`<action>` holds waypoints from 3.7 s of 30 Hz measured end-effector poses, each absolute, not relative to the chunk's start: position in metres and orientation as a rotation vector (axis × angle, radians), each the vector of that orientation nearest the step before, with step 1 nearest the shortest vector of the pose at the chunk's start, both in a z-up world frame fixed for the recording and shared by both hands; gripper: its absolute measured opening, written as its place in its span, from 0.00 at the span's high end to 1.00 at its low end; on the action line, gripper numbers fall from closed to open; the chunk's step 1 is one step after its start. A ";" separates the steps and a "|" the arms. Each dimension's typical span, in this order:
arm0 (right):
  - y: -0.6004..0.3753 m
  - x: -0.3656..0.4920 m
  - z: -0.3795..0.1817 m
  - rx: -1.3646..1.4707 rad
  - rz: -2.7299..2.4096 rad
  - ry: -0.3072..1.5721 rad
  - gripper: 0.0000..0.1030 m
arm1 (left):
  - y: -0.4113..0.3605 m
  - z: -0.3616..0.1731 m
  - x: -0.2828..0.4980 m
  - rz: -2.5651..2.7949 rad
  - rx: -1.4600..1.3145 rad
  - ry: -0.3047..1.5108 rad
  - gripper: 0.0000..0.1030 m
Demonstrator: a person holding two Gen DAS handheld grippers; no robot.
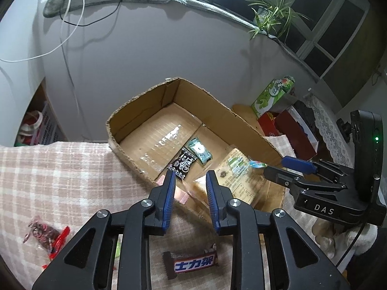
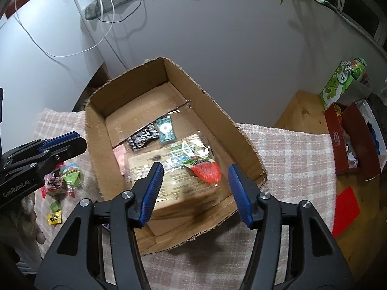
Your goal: Organize snacks
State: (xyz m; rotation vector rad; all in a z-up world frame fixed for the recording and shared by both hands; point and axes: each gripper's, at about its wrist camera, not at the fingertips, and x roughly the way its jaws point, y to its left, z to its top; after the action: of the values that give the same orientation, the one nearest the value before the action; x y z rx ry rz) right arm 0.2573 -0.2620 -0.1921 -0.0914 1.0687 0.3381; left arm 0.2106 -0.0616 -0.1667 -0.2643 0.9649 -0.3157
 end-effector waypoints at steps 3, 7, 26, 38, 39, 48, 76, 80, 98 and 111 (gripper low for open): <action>-0.258 0.251 -0.185 -0.086 0.359 1.057 0.43 | -0.054 -0.163 0.206 -0.305 -0.278 0.958 0.77; -0.248 0.238 -0.177 -0.095 0.390 1.042 0.43 | -0.041 -0.156 0.196 -0.290 -0.295 0.944 0.76; -0.176 0.169 -0.181 -0.279 0.689 1.050 0.43 | 0.064 -0.149 0.110 -0.115 -0.408 0.915 0.65; -0.140 0.153 -0.229 -0.425 0.785 1.145 0.43 | 0.067 -0.201 0.061 -0.148 -0.391 1.068 0.65; -0.138 0.153 -0.232 -0.430 0.785 1.151 0.43 | 0.065 -0.204 0.059 -0.158 -0.386 1.074 0.65; -0.118 0.162 -0.259 -0.460 0.768 1.176 0.43 | 0.058 -0.221 0.054 -0.211 -0.382 1.099 0.65; -0.124 0.181 -0.283 -0.358 0.727 1.338 0.43 | 0.031 -0.242 0.063 -0.311 -0.157 1.137 0.65; -0.128 0.180 -0.285 -0.381 0.707 1.348 0.43 | 0.027 -0.246 0.068 -0.304 -0.149 1.140 0.65; -0.133 0.153 -0.280 -0.429 0.621 1.280 0.71 | 0.011 -0.250 0.070 -0.260 -0.126 1.119 0.79; -0.177 0.153 -0.224 -0.242 0.597 1.199 0.71 | 0.018 -0.213 0.065 -0.244 -0.245 1.041 0.79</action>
State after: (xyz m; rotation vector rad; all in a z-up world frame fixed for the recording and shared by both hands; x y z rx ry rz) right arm 0.1525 -0.1771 -0.2241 -0.2415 1.1988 0.5965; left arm 0.0654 0.0178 -0.2129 -0.2452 1.0411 -0.2435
